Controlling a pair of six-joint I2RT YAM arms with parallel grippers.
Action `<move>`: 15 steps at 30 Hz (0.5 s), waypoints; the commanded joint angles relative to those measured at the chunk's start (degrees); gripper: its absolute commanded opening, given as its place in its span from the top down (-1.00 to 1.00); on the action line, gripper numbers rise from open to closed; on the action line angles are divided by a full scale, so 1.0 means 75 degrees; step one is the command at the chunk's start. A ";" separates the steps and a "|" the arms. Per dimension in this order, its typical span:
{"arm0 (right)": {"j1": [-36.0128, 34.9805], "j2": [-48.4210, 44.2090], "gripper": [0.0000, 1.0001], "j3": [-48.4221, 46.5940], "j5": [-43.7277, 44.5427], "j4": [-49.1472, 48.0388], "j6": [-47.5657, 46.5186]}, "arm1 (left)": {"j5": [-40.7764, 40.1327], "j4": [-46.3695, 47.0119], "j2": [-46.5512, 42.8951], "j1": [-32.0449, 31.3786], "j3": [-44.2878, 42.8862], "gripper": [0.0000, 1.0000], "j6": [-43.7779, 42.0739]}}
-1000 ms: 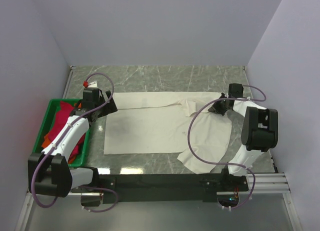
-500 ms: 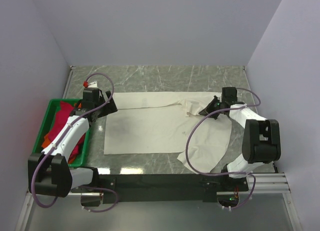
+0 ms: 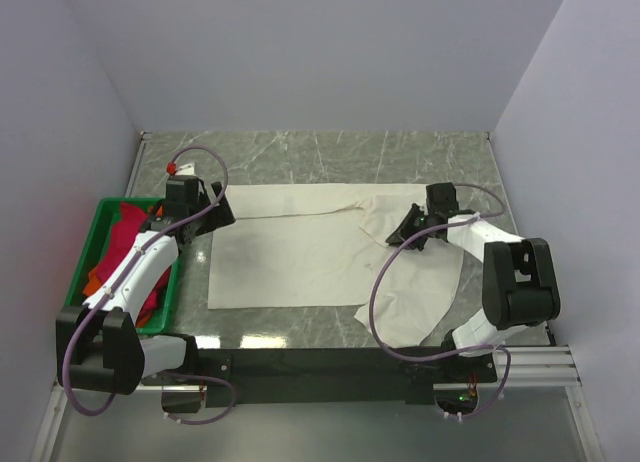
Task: Fold and stack the t-shirts
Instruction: Fold the tshirt
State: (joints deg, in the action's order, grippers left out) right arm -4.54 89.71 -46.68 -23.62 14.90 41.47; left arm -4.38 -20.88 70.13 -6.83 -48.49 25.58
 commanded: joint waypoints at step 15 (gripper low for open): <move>-0.3143 0.0751 0.19 -0.3477 0.4949 0.1120 -0.3442 | -0.0013 0.0078 -0.0022 -0.0015 -0.0062 -0.93 -0.0095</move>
State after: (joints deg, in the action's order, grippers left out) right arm -24.97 90.78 -68.12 1.21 22.17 22.44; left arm -4.38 -20.88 70.13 -6.83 -48.49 25.58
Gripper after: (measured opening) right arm 0.410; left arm 0.968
